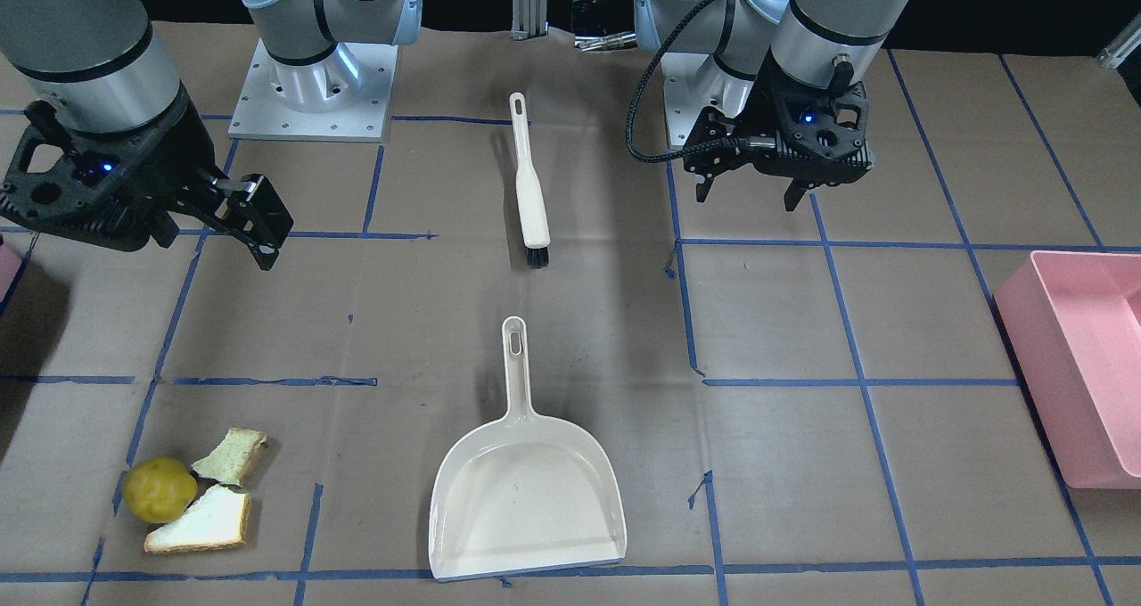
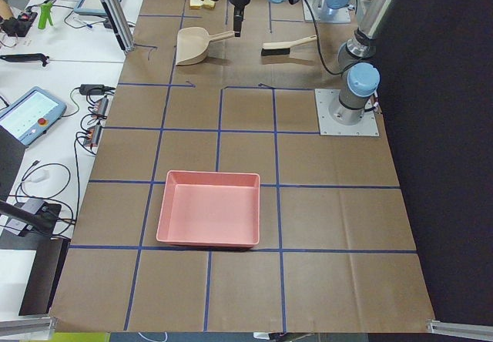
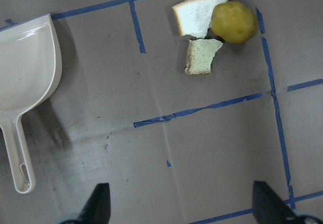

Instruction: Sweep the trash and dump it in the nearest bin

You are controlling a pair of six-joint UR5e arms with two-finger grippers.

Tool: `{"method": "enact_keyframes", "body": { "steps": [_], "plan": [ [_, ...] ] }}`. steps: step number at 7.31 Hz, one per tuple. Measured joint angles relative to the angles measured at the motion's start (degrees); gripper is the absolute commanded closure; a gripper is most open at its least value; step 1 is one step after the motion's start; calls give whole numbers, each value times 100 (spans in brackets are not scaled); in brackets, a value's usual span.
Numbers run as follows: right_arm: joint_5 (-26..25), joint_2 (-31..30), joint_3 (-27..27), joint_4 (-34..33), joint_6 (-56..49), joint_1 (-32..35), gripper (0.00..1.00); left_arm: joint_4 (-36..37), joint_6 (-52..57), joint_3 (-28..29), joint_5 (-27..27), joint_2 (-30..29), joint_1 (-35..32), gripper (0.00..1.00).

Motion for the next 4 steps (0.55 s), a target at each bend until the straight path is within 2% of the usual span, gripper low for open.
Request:
{"method": "enact_keyframes", "body": {
  "steps": [4],
  "plan": [
    [8,-53,36,52,-11,25,0,-11,-2,-1,34,6,1,0]
  ]
}}
